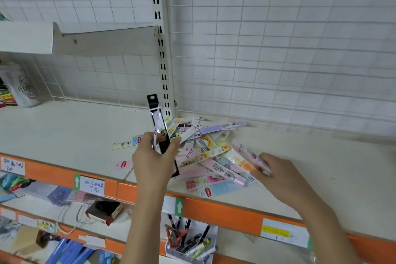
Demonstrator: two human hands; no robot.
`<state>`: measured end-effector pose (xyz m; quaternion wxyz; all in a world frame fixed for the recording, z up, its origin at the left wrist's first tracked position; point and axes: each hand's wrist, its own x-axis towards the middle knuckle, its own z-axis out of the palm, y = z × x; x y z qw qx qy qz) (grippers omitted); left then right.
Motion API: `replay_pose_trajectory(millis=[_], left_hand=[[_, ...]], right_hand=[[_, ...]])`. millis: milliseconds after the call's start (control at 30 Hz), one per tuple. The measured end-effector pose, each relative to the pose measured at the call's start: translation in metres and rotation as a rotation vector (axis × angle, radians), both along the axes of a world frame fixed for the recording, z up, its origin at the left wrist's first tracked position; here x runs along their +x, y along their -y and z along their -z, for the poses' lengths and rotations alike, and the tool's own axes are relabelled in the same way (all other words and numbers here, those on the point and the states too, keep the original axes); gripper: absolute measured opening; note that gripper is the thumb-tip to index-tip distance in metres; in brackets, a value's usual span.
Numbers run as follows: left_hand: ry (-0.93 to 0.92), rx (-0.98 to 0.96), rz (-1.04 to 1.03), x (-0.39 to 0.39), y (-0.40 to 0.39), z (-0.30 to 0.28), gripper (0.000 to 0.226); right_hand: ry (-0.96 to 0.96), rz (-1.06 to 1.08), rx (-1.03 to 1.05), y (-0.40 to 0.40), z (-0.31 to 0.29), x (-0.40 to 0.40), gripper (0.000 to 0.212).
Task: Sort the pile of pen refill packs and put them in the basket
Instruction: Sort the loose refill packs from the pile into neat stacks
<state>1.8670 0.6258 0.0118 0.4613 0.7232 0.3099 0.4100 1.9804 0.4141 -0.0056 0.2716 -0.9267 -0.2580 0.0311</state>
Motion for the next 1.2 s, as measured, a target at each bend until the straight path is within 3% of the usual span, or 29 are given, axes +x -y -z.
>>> replay_pose_trajectory(millis=[100,200,267,400,600,667,833,933,1033,1200], left_hand=[[-0.03,-0.001,0.01,0.0,-0.001,0.0,0.022],[-0.059,-0.012,0.019,0.001,-0.002,0.002,0.023],[-0.103,0.008,0.062,0.0,-0.003,0.003,0.025],[-0.247,0.211,0.179,0.0,-0.007,0.009,0.011],[-0.512,0.52,0.315,0.012,-0.006,0.021,0.017],[-0.57,0.539,0.35,0.016,0.0,0.021,0.028],[-0.698,0.516,0.433,0.024,0.011,0.027,0.024],[-0.763,0.527,0.439,0.03,0.01,0.034,0.029],[-0.742,0.553,0.418,0.032,0.01,0.037,0.028],[-0.558,0.633,0.32,0.034,0.013,0.033,0.014]], right_hand=[[0.036,0.082,0.009,0.009,0.0,0.006,0.007],[0.037,0.125,0.016,0.013,-0.002,0.008,0.021],[0.048,0.134,0.038,0.012,-0.004,0.007,0.016],[0.06,0.173,0.077,0.009,-0.007,0.003,0.029],[0.069,0.2,0.086,0.009,-0.003,0.006,0.032],[0.039,0.197,0.14,0.01,-0.002,0.008,0.025],[0.001,0.185,0.163,0.017,-0.002,0.007,0.007],[0.011,0.192,0.154,0.019,-0.003,0.005,0.013],[0.029,0.198,0.142,0.021,-0.002,0.004,0.019],[0.074,0.175,0.079,0.025,0.002,0.006,0.025]])
